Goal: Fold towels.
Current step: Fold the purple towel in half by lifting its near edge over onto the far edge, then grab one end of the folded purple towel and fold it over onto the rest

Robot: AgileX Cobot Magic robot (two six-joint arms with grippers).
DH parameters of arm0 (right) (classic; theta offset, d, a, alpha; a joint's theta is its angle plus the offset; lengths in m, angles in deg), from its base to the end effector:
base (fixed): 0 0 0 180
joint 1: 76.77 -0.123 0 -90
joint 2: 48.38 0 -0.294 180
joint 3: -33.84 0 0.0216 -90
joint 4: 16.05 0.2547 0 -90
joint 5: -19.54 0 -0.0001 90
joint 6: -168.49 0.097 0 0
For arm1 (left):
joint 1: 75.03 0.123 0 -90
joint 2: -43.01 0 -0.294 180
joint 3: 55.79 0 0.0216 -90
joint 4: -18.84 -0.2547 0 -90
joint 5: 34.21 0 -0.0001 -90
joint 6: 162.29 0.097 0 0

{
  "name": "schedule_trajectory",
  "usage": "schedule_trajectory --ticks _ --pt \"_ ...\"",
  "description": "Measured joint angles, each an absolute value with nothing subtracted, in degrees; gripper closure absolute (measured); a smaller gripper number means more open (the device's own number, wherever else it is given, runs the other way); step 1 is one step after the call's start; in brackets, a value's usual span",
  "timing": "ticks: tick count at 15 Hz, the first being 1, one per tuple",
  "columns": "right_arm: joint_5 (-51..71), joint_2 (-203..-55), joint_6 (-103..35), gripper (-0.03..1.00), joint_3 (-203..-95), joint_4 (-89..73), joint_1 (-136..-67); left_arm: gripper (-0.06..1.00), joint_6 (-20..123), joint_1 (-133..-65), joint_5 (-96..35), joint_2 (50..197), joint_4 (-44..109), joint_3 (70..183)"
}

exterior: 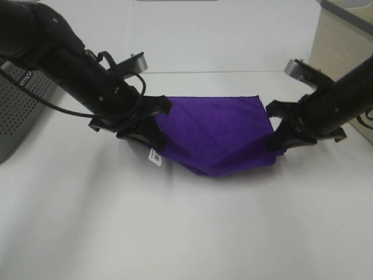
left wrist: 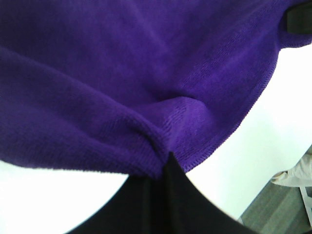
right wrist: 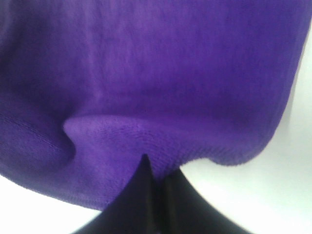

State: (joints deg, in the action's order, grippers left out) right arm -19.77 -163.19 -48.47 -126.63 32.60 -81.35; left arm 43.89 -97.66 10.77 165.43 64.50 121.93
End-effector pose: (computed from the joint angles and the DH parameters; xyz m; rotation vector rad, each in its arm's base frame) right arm 0.3411 0.0737 0.1458 -0.1124 2.7910 0.7370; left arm 0.3580 -0.2024 0.1655 0.4538 2.7876 -0.8765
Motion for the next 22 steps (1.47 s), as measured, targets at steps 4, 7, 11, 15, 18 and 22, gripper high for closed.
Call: schedule_trajectory --ticks 4,7,11,15,18,22 --pt "-19.02 -164.05 -45.66 0.94 -138.55 28.59 -81.35 0.94 43.89 -94.68 3.38 165.66 64.33 126.57" --pt "-22.06 -174.30 -41.59 0.94 -154.82 23.72 -81.35 0.94 47.04 -93.42 -0.40 170.30 64.56 134.31" --pt "-24.58 -184.56 -41.08 0.94 -167.08 22.05 -81.35 0.94 47.50 -93.42 -1.78 176.38 62.90 141.24" --pt "-25.15 -189.49 -40.16 0.94 -173.04 19.19 -81.35 0.94 47.50 -93.02 -3.04 180.50 61.58 145.71" --pt "-25.15 -190.57 -39.59 0.88 -174.07 18.67 -81.35 0.94 47.50 -93.02 -3.04 182.51 61.52 146.34" --pt "-25.84 -190.63 -37.41 0.42 -174.07 15.81 -81.35 0.63 47.44 -92.96 -2.64 183.25 61.12 147.08"
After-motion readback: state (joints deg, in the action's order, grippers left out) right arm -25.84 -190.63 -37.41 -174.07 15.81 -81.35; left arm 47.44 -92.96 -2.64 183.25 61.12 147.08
